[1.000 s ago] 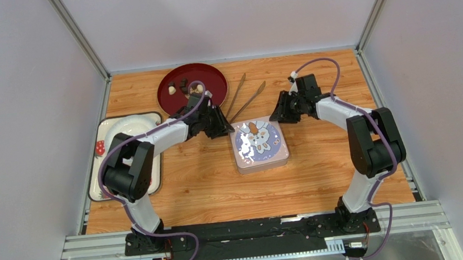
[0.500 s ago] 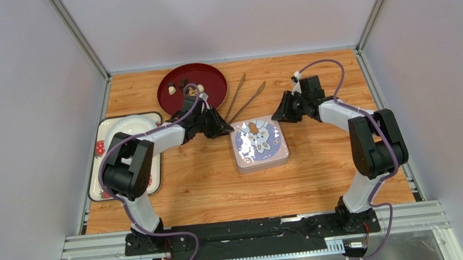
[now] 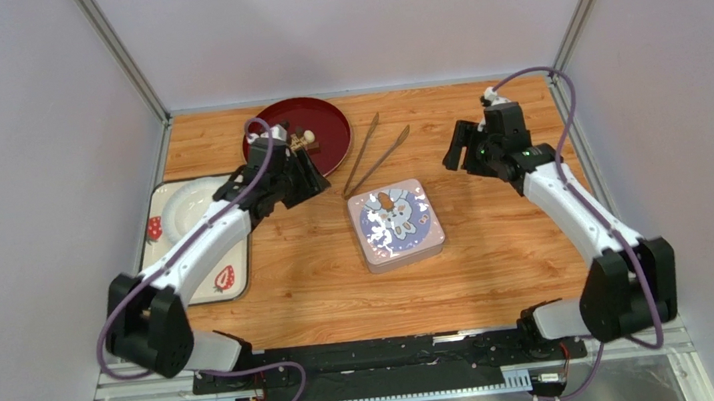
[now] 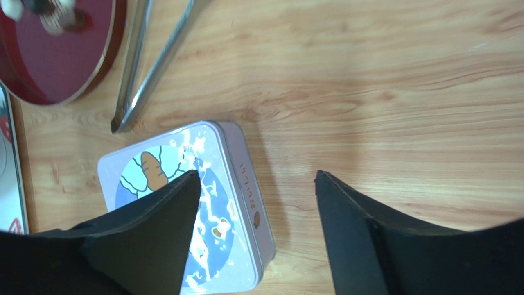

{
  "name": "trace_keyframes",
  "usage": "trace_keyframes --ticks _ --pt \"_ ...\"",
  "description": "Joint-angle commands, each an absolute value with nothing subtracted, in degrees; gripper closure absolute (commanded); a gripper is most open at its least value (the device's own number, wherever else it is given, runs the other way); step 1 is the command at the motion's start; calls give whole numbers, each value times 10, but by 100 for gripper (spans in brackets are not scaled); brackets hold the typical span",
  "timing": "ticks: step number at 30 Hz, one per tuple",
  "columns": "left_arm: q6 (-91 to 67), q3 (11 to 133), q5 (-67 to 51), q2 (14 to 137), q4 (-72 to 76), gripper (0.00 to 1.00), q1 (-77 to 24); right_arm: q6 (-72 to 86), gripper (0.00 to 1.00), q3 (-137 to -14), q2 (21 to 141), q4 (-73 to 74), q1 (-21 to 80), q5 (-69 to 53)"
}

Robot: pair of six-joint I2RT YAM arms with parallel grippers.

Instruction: Pack the chocolate

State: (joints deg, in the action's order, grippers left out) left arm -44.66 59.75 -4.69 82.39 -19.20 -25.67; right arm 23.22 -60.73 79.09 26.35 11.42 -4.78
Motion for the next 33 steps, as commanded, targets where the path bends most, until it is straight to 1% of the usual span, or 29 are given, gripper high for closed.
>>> trace_keyframes --ticks 1,3,4,5,7,8,10,11,13,17,18,19,28,33 --pt "-364 648 71 682 -289 33 -250 215 23 -638 672 337 112 88" --pt "-327 647 103 635 -307 29 -250 215 19 -638 636 364 111 131" --pt "-313 645 112 588 -321 25 -250 214 18 -638 596 371 111 143" --pt "-284 643 122 564 -327 20 -250 213 18 -637 579 378 112 164" --pt "-258 634 155 490 -348 13 -250 207 13 -631 521 395 112 186" --pt "-241 630 169 465 -354 8 -250 205 13 -630 500 402 112 195" --pt "-222 621 207 390 -369 5 -250 202 10 -628 466 419 111 221" --pt "-207 620 218 366 -375 2 -250 200 9 -629 431 424 111 234" --pt "-192 622 248 304 -393 1 -250 193 8 -632 399 435 111 243" --pt "-144 631 275 226 -412 1 -250 174 5 -637 337 446 111 266" --pt "-140 635 283 214 -417 1 -250 168 2 -635 312 446 112 268" --pt "-133 636 286 194 -426 1 -250 163 2 -634 301 446 112 270" --pt "-138 625 279 100 -477 1 -250 115 0 -583 180 422 111 270" --pt "-151 613 272 61 -490 1 -250 105 0 -568 150 410 111 265"
